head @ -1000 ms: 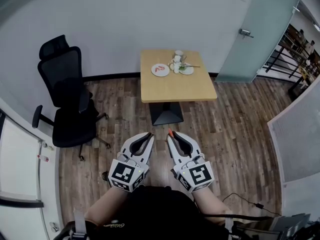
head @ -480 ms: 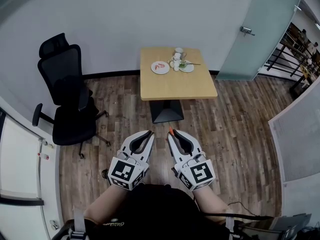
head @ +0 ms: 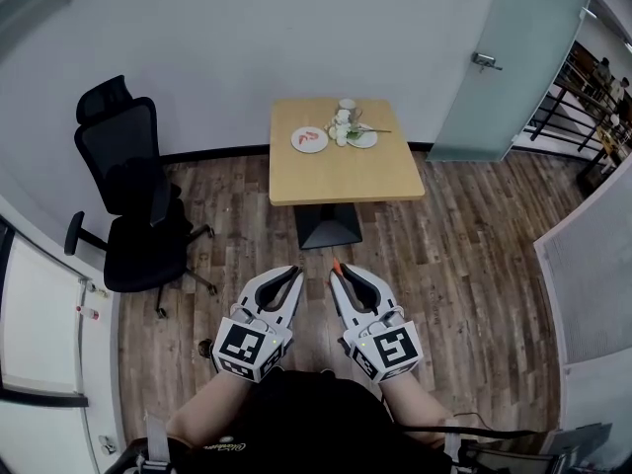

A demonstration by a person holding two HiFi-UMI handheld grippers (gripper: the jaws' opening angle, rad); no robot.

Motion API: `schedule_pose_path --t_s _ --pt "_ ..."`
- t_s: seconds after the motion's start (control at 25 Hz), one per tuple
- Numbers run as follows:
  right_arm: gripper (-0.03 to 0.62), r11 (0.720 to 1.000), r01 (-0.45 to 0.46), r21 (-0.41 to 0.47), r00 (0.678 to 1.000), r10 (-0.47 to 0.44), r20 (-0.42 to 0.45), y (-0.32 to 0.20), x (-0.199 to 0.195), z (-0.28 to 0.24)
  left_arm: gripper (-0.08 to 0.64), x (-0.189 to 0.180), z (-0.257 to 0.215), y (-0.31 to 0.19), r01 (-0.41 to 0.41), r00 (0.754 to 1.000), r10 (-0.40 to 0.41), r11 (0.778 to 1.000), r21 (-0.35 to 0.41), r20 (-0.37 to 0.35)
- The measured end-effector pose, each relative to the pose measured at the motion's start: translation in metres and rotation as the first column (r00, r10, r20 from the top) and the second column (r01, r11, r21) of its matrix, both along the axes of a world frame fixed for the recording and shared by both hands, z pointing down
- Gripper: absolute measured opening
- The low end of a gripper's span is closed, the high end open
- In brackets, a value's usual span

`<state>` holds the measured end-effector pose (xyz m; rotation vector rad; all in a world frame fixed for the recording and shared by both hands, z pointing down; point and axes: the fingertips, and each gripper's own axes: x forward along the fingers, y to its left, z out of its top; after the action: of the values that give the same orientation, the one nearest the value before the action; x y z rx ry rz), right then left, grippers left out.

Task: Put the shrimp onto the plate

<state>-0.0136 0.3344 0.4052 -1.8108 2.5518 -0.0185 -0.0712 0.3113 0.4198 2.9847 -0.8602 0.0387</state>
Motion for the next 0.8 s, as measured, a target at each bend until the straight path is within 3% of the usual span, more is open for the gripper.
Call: schedule_pose_path --t_s 0.44,0.8 --pt "0.049 1.0 0.006 -0.002 1.0 -0.006 0.014 0.014 0.042 0.005 0.026 0.04 0.006 0.015 0.006 1.0 -0.006 1.0 -0.008 0.006" --pt "0.049 1.0 0.021 -0.007 1.0 -0.021 0.016 -0.001 0.047 0.006 0.026 0.043 0.008 0.001 0.029 1.0 -0.028 0.999 -0.021 0.004"
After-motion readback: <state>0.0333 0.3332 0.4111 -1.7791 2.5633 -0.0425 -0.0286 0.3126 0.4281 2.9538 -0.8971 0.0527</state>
